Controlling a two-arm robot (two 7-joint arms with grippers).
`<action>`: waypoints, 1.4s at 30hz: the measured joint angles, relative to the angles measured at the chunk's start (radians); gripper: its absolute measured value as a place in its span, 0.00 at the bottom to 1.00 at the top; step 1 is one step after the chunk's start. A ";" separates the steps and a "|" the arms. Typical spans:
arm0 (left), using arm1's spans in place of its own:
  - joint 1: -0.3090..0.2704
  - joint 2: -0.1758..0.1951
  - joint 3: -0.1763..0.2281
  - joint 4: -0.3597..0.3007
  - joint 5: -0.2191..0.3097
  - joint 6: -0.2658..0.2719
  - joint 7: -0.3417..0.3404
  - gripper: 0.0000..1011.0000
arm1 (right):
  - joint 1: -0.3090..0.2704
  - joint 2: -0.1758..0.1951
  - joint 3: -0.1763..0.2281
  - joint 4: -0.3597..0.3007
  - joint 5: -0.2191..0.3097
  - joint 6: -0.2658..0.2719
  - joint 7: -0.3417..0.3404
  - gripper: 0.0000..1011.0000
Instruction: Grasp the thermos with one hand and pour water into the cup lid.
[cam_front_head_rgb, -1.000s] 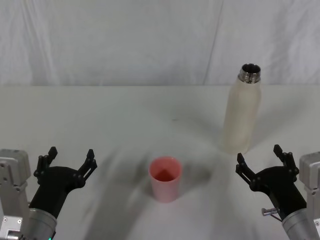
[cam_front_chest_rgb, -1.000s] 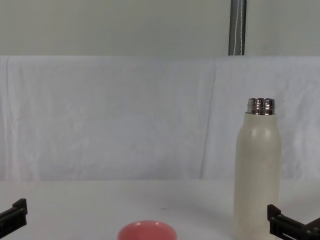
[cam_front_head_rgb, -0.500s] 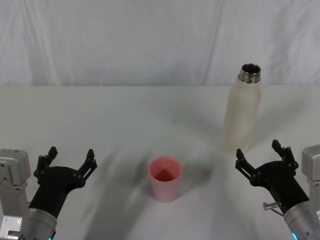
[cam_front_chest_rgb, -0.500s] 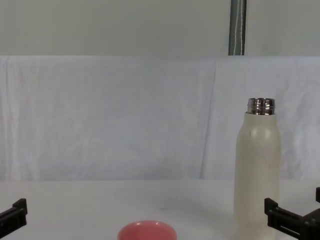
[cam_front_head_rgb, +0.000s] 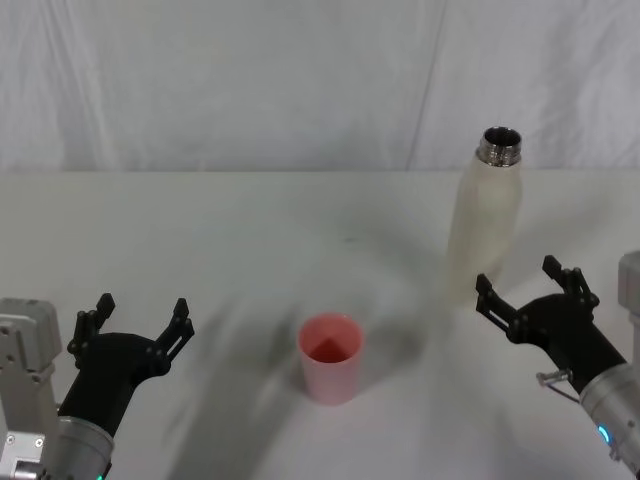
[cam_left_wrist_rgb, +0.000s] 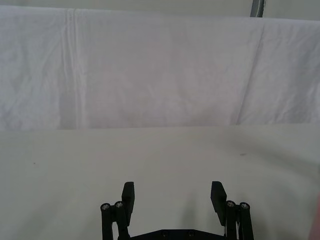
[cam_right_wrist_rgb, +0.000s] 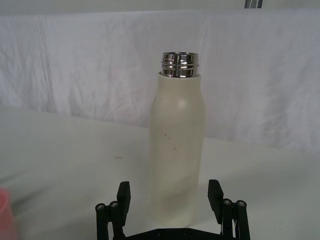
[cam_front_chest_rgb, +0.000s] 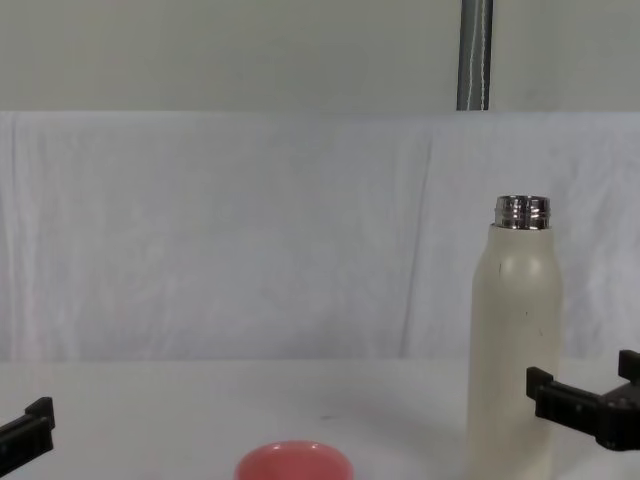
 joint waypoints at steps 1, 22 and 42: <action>0.000 0.000 0.000 0.000 0.000 0.000 0.000 0.99 | 0.006 0.001 0.001 0.005 0.003 0.001 0.003 0.99; 0.000 0.000 0.000 0.000 0.000 0.000 0.000 0.99 | 0.151 -0.010 -0.024 0.171 0.025 -0.006 0.037 0.99; 0.000 0.000 0.000 0.000 0.000 0.000 0.000 0.99 | 0.213 -0.039 -0.033 0.280 0.057 -0.032 0.036 0.99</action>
